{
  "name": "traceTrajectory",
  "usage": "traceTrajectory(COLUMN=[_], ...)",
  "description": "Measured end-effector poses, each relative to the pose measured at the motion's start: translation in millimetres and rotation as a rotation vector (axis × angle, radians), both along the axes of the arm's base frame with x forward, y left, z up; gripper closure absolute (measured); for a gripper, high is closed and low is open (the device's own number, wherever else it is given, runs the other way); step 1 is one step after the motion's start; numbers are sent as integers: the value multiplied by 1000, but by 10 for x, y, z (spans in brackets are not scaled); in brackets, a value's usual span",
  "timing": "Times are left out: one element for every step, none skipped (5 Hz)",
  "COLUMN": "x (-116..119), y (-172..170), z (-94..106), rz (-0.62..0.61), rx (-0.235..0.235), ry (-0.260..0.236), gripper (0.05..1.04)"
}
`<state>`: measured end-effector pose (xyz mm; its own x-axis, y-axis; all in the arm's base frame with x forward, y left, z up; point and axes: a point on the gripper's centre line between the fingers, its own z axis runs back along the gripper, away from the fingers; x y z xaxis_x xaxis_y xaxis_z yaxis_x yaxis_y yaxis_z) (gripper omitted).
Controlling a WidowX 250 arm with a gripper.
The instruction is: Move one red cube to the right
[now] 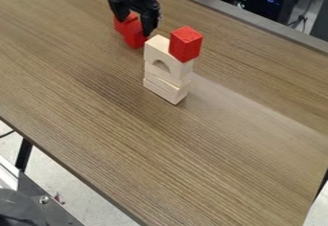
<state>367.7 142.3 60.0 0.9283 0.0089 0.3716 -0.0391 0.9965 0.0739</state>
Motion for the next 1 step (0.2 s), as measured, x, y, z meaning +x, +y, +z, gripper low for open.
traceTrajectory(x=[-26], y=[-12], z=[245], rz=[5], rx=[-13], ry=[-65], gripper=[83])
